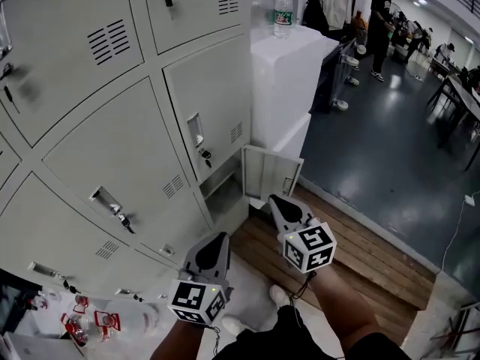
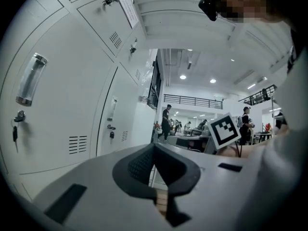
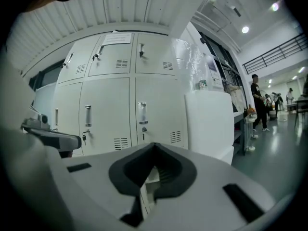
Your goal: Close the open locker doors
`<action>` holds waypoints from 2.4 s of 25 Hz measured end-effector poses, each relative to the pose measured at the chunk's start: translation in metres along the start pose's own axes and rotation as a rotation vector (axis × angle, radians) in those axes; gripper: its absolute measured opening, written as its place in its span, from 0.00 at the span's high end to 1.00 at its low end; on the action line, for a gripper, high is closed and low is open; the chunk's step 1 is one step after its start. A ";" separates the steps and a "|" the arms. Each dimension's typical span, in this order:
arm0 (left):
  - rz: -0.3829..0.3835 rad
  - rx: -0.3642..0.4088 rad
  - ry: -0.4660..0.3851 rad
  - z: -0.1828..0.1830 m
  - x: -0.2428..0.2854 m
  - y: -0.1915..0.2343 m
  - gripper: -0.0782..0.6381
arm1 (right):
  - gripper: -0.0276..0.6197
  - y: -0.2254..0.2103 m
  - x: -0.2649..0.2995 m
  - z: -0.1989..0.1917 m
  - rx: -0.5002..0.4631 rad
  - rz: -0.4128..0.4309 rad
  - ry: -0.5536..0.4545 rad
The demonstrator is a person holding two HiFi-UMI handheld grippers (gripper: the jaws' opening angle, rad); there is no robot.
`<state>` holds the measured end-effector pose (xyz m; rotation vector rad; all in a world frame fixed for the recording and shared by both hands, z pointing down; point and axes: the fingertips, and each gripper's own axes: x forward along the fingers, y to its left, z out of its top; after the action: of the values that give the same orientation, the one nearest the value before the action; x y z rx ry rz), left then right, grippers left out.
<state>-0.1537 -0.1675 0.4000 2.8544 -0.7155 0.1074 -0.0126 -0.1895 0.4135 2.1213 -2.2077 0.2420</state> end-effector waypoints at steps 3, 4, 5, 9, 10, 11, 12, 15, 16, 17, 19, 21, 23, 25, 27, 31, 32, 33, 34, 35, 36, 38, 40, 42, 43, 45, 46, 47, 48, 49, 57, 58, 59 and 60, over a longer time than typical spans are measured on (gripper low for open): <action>0.000 -0.003 0.004 -0.003 0.021 -0.013 0.89 | 0.96 -0.026 -0.003 -0.009 0.018 -0.002 0.016; 0.001 -0.002 0.007 -0.005 0.028 -0.017 0.89 | 0.96 -0.034 -0.004 -0.012 0.019 -0.001 0.022; 0.001 0.002 0.011 -0.007 0.036 -0.021 0.89 | 0.96 -0.043 -0.005 -0.014 0.021 -0.001 0.027; -0.002 0.020 0.028 -0.018 0.065 -0.037 0.89 | 0.96 -0.078 -0.005 -0.025 0.043 -0.002 0.042; -0.001 0.021 0.036 -0.022 0.072 -0.040 0.89 | 0.96 -0.087 -0.004 -0.029 0.049 -0.002 0.046; 0.001 0.019 0.046 -0.027 0.078 -0.042 0.89 | 0.96 -0.095 -0.003 -0.033 0.055 -0.003 0.051; 0.002 0.015 0.054 -0.031 0.085 -0.045 0.89 | 0.96 -0.103 -0.002 -0.038 0.060 -0.004 0.057; -0.006 0.016 0.050 -0.042 0.107 -0.054 0.89 | 0.96 -0.129 0.000 -0.053 0.071 -0.008 0.078; -0.008 0.019 0.052 -0.046 0.114 -0.056 0.89 | 0.96 -0.138 0.002 -0.058 0.073 -0.009 0.084; -0.008 0.020 0.056 -0.049 0.122 -0.059 0.89 | 0.96 -0.147 0.003 -0.062 0.076 -0.009 0.089; -0.005 0.007 0.063 -0.056 0.136 -0.064 0.89 | 0.96 -0.164 0.007 -0.070 0.078 -0.008 0.100; -0.003 -0.005 0.064 -0.063 0.151 -0.067 0.89 | 0.96 -0.179 0.012 -0.078 0.076 -0.003 0.110; -0.002 -0.012 0.063 -0.070 0.167 -0.069 0.89 | 0.96 -0.193 0.018 -0.087 0.071 0.005 0.118; 0.005 -0.020 0.064 -0.077 0.181 -0.070 0.89 | 0.96 -0.206 0.025 -0.094 0.066 0.016 0.125; 0.010 -0.023 0.062 -0.083 0.195 -0.071 0.89 | 0.96 -0.217 0.033 -0.100 0.058 0.028 0.128; 0.012 -0.017 0.053 -0.089 0.218 -0.072 0.89 | 0.96 -0.236 0.049 -0.110 0.046 0.043 0.129; 0.016 -0.018 0.051 -0.091 0.222 -0.071 0.89 | 0.96 -0.240 0.053 -0.112 0.043 0.047 0.130; 0.021 -0.020 0.050 -0.093 0.226 -0.069 0.89 | 0.95 -0.243 0.057 -0.115 0.038 0.049 0.133; 0.026 -0.023 0.049 -0.095 0.229 -0.067 0.89 | 0.95 -0.247 0.061 -0.119 0.032 0.050 0.136; 0.032 -0.026 0.048 -0.097 0.232 -0.065 0.89 | 0.95 -0.250 0.065 -0.122 0.027 0.051 0.141; 0.037 -0.029 0.047 -0.100 0.234 -0.063 0.89 | 0.94 -0.254 0.069 -0.127 0.023 0.053 0.148; 0.046 -0.036 0.045 -0.104 0.239 -0.059 0.89 | 0.89 -0.260 0.077 -0.136 0.021 0.058 0.168; 0.055 -0.041 0.044 -0.109 0.243 -0.054 0.89 | 0.83 -0.266 0.086 -0.144 0.013 0.062 0.186; 0.059 -0.042 0.043 -0.114 0.248 -0.049 0.89 | 0.82 -0.273 0.095 -0.150 0.001 0.059 0.198; 0.060 -0.042 0.042 -0.116 0.250 -0.047 0.89 | 0.81 -0.277 0.099 -0.152 -0.007 0.056 0.203; 0.061 -0.041 0.042 -0.123 0.253 -0.043 0.89 | 0.76 -0.284 0.107 -0.157 -0.023 0.048 0.210; 0.062 -0.042 0.048 -0.128 0.255 -0.040 0.89 | 0.75 -0.286 0.110 -0.159 -0.027 0.046 0.213; 0.064 -0.043 0.055 -0.132 0.257 -0.038 0.89 | 0.74 -0.288 0.113 -0.161 -0.029 0.046 0.215; 0.065 -0.043 0.060 -0.136 0.259 -0.036 0.89 | 0.72 -0.290 0.116 -0.163 -0.031 0.049 0.216; 0.065 -0.044 0.061 -0.138 0.262 -0.035 0.89 | 0.71 -0.292 0.119 -0.164 -0.032 0.055 0.216; 0.056 -0.052 0.089 -0.156 0.278 -0.030 0.89 | 0.63 -0.289 0.139 -0.175 -0.076 0.138 0.232; 0.050 -0.052 0.095 -0.159 0.278 -0.030 0.89 | 0.62 -0.289 0.140 -0.178 -0.074 0.142 0.237; 0.046 -0.054 0.102 -0.162 0.278 -0.029 0.89 | 0.62 -0.289 0.142 -0.180 -0.070 0.146 0.241; 0.045 -0.057 0.110 -0.165 0.279 -0.028 0.89 | 0.62 -0.288 0.143 -0.183 -0.067 0.152 0.246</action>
<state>0.1012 -0.2372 0.5890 2.7539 -0.7484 0.2450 0.2573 -0.3111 0.6352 1.7846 -2.1989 0.4078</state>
